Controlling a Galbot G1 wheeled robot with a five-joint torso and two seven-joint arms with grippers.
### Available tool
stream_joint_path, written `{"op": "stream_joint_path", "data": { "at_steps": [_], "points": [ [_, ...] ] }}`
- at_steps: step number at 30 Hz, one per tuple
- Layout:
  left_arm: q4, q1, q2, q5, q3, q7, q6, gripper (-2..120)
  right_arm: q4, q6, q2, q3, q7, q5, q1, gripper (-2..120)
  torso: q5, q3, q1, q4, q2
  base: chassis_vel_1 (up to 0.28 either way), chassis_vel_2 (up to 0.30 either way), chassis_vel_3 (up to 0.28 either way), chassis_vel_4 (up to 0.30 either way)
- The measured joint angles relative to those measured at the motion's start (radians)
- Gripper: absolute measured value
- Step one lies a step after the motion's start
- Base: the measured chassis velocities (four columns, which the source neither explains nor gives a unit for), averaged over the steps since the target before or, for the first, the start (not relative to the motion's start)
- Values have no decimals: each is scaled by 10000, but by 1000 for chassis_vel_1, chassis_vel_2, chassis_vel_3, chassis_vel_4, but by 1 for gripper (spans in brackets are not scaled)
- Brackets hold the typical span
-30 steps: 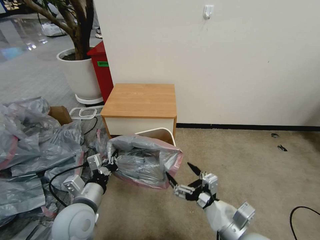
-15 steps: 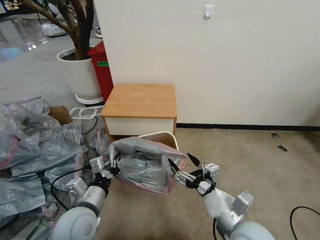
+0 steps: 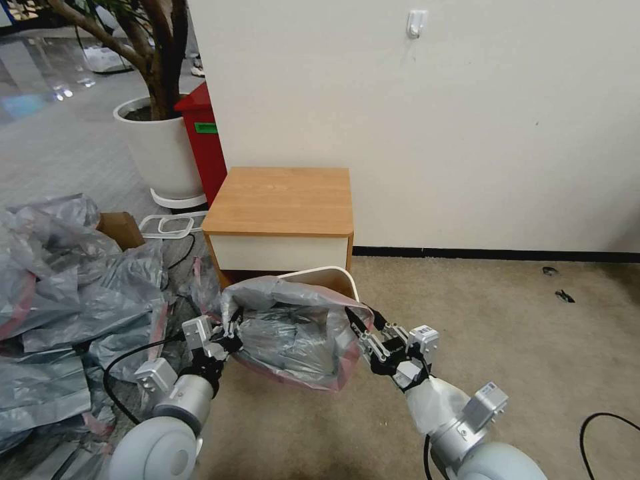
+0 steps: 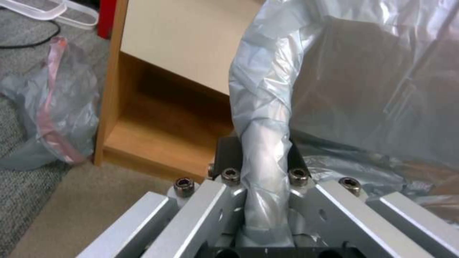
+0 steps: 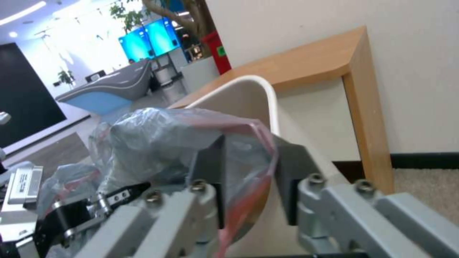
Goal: Pick up the garbage bag from the table and place it over the trash can.
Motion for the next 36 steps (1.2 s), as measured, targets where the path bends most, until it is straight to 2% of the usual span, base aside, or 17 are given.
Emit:
{"op": "stream_joint_path", "data": {
  "at_steps": [6, 13, 21, 32, 36],
  "points": [
    [37, 129, 8, 173, 28, 194, -81, 3, -30, 87, 12, 142, 0, -2, 108, 0, 0, 0, 0, 0, 0, 0, 0, 0, 0],
    [-1, 222, 36, 231, 39, 364, -110, 3, -54, 116, -19, 277, 6, 17, 230, 0, 0, 0, 0, 0, 0, 0, 0, 0, 0],
    [-90, 456, 78, 576, 68, 1278, -121, 3, -242, 255, -154, 493, 23, 41, 385, 0, 1, 0, 0, 0, 0, 0, 0, 0, 0],
    [-103, 449, 90, 515, 38, 1514, -144, 3, -289, 266, -406, 753, 47, 244, 584, 0, 0, 0, 0, 0, 0, 0, 0, 0, 0],
    [-219, 381, 91, -159, -114, 1505, -95, 3, -537, 325, -462, 778, 49, 223, 594, 0, 1, 0, 0, 0, 0, 0, 0, 0, 0]
  ]
}}
